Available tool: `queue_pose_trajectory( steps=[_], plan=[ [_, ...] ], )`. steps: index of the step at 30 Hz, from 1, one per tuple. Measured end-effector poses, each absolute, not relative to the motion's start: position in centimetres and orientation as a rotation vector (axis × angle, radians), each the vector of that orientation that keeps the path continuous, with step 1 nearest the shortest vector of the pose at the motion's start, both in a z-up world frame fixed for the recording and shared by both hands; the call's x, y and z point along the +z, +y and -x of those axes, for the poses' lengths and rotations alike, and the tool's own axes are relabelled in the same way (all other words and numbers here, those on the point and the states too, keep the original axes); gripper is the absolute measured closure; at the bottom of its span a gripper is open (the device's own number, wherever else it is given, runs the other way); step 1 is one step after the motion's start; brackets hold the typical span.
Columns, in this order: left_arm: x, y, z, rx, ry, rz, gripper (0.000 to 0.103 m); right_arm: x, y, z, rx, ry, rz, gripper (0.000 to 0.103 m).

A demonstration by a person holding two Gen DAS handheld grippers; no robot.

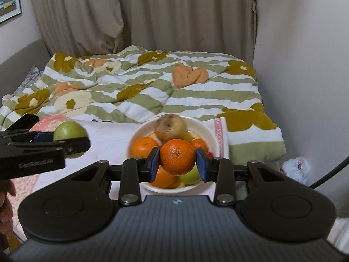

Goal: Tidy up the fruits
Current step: 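Carry the green apple and mandarin to the cream bowl and release them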

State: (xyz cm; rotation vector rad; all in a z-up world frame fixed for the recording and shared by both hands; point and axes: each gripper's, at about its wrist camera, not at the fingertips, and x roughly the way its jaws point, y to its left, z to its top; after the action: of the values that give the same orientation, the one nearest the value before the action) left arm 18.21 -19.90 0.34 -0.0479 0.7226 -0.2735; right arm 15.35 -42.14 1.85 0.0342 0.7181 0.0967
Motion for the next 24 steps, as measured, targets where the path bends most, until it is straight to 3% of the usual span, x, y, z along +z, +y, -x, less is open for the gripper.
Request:
queue_pose_trajectory(
  steps=[24],
  plan=[
    [-7.4,-24.1,-31.7,-0.283,0.859,-0.029,0.044,-5.4,-46.3,-27.3,0.032,0.866,-0.102,0.052]
  ],
)
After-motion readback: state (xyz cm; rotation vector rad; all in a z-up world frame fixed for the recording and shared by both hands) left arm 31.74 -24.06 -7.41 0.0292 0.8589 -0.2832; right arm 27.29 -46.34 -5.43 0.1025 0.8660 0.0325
